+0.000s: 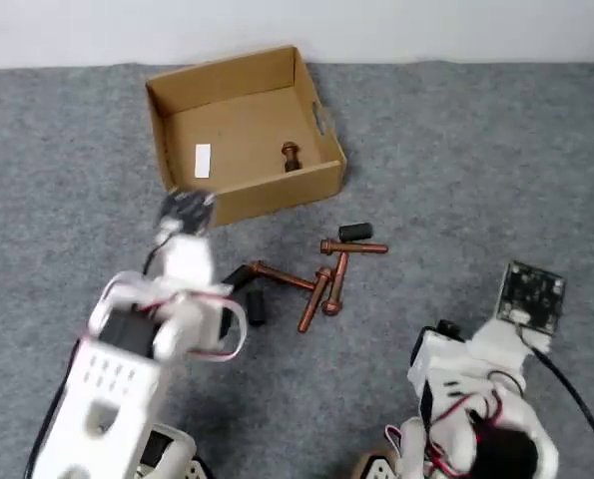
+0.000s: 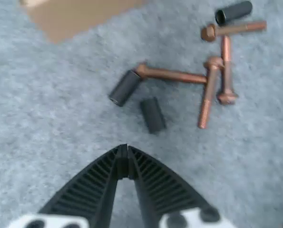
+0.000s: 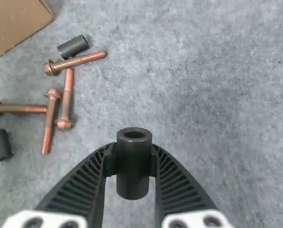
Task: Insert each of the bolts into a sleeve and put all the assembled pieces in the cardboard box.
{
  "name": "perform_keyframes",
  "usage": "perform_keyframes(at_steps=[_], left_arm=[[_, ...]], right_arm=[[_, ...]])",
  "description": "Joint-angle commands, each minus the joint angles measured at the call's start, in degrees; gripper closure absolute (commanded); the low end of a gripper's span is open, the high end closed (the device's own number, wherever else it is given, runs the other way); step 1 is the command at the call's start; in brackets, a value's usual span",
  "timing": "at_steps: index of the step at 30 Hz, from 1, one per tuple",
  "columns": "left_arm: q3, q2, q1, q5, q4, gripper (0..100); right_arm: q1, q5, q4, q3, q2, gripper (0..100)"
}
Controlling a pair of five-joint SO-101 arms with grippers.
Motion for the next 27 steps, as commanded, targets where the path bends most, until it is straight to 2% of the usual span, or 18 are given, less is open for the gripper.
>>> perform_keyframes(at_steps=[1,18,24,27], left_arm=[[-12.44,14.51,2.99,0.70,1.85,99],[-40.92,53.98,10.73,0.35,1.85,99],[-51.82,65.23,12.40,0.62,8.62,87],[-57.71,69.01,12.31,0.62,10.55,85]], right_arm=[[0.75,-0.62,-1.54,0.00,-1.54,99.1],[0.75,-2.46,-3.30,1.93,-2.15,99.1],[0.75,-2.46,-3.30,1.93,-2.15,99.1],[0.75,-2.46,-3.30,1.93,-2.15,99.1]])
